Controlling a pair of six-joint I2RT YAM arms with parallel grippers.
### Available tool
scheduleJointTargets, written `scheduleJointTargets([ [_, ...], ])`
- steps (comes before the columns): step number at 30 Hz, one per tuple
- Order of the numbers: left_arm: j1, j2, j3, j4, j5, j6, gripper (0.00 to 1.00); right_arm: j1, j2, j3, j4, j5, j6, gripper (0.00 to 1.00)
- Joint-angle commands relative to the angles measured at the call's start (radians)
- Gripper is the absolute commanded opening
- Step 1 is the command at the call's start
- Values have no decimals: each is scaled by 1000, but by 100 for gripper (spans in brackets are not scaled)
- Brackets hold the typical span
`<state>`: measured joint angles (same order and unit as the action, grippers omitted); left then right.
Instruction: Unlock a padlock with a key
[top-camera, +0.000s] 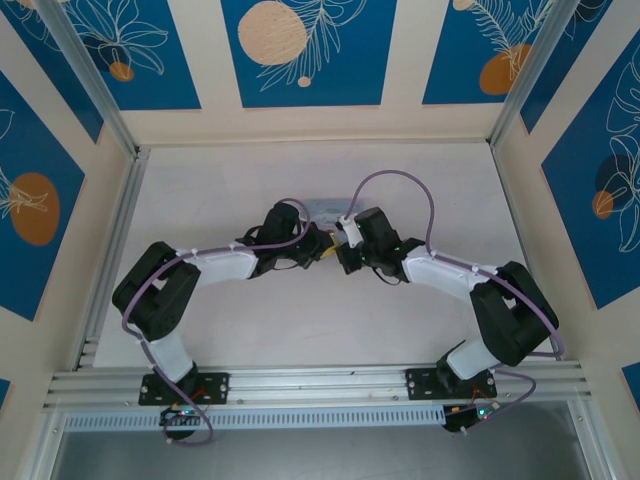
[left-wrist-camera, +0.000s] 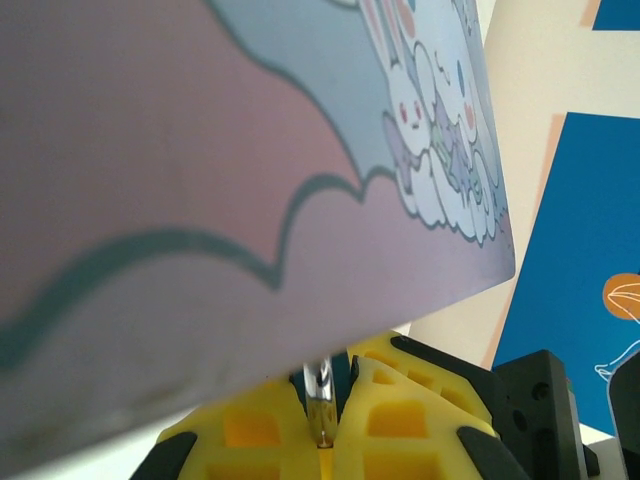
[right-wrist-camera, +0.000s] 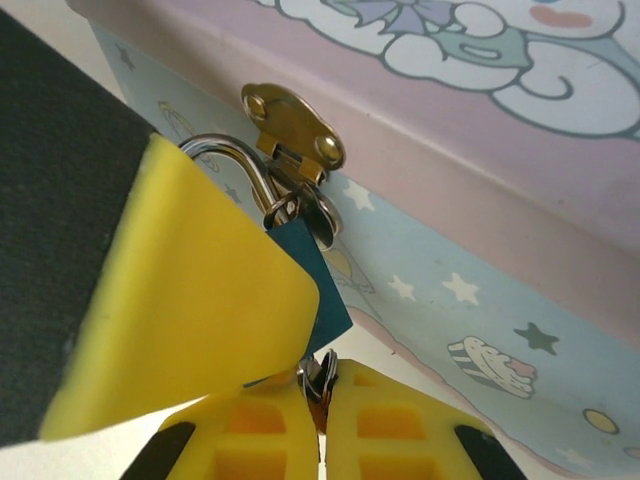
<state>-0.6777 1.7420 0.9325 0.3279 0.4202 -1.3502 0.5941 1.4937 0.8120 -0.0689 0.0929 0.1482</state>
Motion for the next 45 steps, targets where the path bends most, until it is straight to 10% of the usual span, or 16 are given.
scheduleJointTargets([
  [1, 1, -1, 14, 13, 52, 28, 0, -29, -33, 38, 58, -177, 60, 0],
  [14, 1, 35, -29, 56, 26, 39, 0, -227, 88, 14, 326, -808, 527, 0],
  [22, 5, 47, -38, 76, 15, 24, 0, -241, -41, -13, 67, -600, 380, 38],
  [33, 13, 21, -5, 27, 35, 35, 0, -87, -111, 0, -94, -128, 91, 39],
  [45, 13, 13, 16, 6, 49, 41, 0, 1, -39, 21, -79, 14, -33, 39],
])
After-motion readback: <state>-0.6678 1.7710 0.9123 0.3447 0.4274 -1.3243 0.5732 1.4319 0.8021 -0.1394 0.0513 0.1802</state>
